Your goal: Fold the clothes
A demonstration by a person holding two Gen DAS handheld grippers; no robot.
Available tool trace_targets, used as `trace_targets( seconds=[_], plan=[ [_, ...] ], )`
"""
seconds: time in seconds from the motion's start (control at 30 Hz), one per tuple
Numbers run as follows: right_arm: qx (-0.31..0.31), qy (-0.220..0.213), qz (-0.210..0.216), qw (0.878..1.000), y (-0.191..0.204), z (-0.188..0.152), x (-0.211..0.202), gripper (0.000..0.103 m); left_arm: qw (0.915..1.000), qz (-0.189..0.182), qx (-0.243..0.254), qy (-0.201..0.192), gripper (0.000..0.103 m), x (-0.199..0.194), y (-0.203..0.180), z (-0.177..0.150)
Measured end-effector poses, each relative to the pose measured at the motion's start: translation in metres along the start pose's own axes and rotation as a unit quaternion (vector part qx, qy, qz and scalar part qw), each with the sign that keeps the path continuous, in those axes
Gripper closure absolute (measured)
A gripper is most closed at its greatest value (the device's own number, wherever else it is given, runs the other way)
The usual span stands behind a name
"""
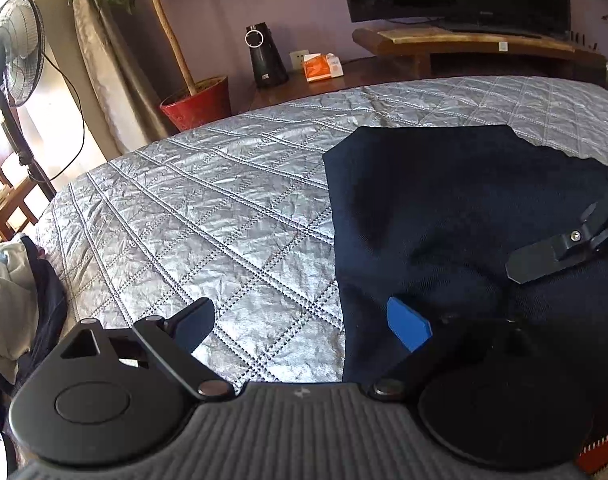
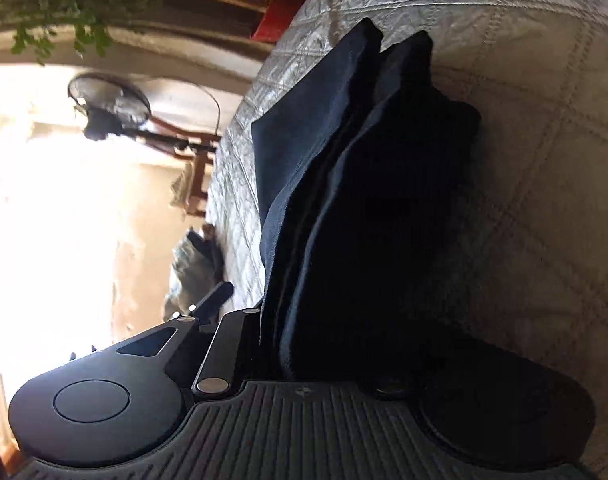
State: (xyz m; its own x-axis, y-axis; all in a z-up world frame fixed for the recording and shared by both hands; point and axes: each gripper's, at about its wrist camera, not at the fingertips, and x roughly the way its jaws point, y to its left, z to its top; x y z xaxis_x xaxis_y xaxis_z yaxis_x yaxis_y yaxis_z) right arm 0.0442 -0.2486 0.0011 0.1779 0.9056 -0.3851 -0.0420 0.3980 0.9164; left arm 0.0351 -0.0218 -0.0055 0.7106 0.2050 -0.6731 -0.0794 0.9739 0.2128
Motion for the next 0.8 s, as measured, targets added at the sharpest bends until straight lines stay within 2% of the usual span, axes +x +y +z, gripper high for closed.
trace_targets(
  seconds=[0.2,0.3,0.4,0.57,0.8],
  plan=[
    [0.049,-0.094,0.052,0.993,-0.018,-0.039,-0.02,0.087,0.9996,-0.006,-0.023,-0.013,0.011,-0.006,0.009,0.003],
    [0.072,-0.141,0.07,0.985,-0.025,-0.052,-0.029,0.088,0.9981,-0.008,-0.059,-0.014,0.012,-0.007,0.022,0.005],
    [0.089,-0.172,0.085,0.977,-0.024,-0.055,-0.025,0.088,0.9955,-0.008,-0.093,-0.012,0.013,-0.007,0.033,0.005],
    [0.095,-0.222,0.1,0.965,-0.011,-0.055,-0.033,0.088,0.9951,-0.009,-0.098,-0.012,0.013,-0.009,0.036,0.002],
    [0.092,-0.279,0.126,0.947,0.005,-0.054,-0.066,0.088,0.9937,-0.019,-0.109,-0.019,0.013,-0.013,0.033,-0.003]
  ],
)
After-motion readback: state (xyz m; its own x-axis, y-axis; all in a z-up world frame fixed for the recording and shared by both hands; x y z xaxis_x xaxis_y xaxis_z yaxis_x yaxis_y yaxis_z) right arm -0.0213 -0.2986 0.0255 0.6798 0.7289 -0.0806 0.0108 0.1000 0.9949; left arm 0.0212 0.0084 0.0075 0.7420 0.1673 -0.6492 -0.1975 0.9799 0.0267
